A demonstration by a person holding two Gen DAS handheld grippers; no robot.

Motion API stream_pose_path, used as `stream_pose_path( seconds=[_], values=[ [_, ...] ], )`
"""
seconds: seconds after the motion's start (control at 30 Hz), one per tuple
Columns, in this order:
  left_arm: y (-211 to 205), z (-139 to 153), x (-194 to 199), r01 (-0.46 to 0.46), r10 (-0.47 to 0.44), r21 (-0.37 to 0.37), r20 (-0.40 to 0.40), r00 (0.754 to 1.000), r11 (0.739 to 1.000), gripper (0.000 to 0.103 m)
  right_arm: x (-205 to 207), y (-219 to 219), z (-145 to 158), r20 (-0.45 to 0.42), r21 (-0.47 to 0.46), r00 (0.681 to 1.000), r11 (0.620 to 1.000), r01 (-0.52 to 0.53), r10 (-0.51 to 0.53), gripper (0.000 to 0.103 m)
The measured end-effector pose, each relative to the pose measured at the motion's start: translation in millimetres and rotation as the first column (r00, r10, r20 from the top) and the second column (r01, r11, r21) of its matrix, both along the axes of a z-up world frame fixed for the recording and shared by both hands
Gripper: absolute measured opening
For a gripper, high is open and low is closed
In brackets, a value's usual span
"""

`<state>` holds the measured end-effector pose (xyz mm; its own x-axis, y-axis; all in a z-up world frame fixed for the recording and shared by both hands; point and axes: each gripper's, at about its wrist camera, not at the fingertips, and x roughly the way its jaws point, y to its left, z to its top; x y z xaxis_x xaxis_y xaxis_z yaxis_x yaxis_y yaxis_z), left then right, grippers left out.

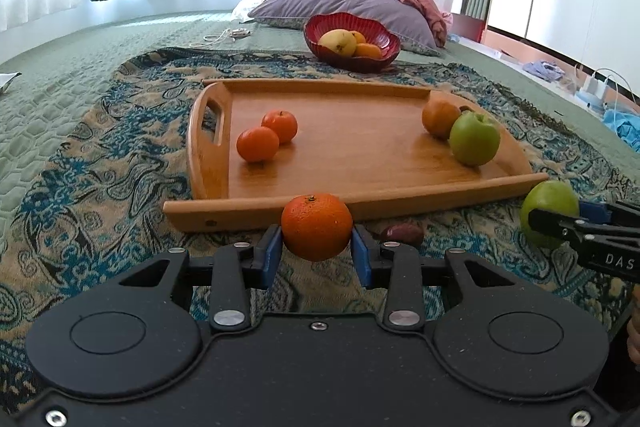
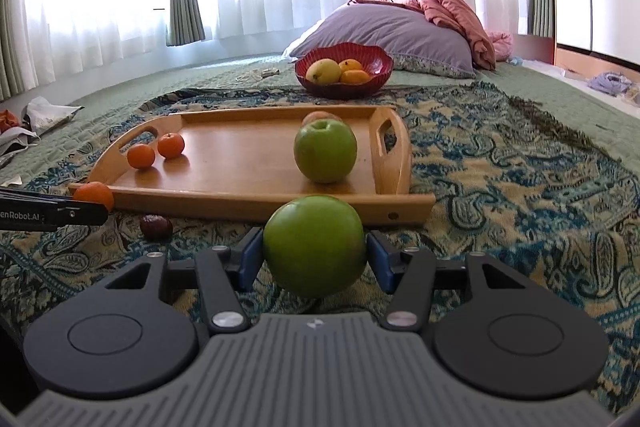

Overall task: Organize fruits
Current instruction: 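Close the left gripper on the tangerine and lift it while the right gripper lifts the green apple, then release the tangerine on the tray with the left gripper while the right gripper carries the apple over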

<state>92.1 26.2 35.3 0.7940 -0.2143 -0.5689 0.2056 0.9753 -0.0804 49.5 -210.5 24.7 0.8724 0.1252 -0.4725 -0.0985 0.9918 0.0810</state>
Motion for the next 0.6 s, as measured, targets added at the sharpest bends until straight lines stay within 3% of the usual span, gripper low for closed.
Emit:
stream_pose_path(
  seconds=[0.3,0.6],
  values=[
    [-3.6,9.6,8.0,0.003,-0.002,-0.013,0.014,1.0,1.0,0.035,5.4,9.2,9.6,0.019,0.009,1.0,1.0,-0.02,0.02,0.058],
    [3.7,32.1,33.7,-0.025,0.027,-0.073,0.027,0.999,0.997,0.035,23.1,10.3,34.5,0.061,0.071,0.998,0.997,-0.015,0.011,0.058]
  ],
)
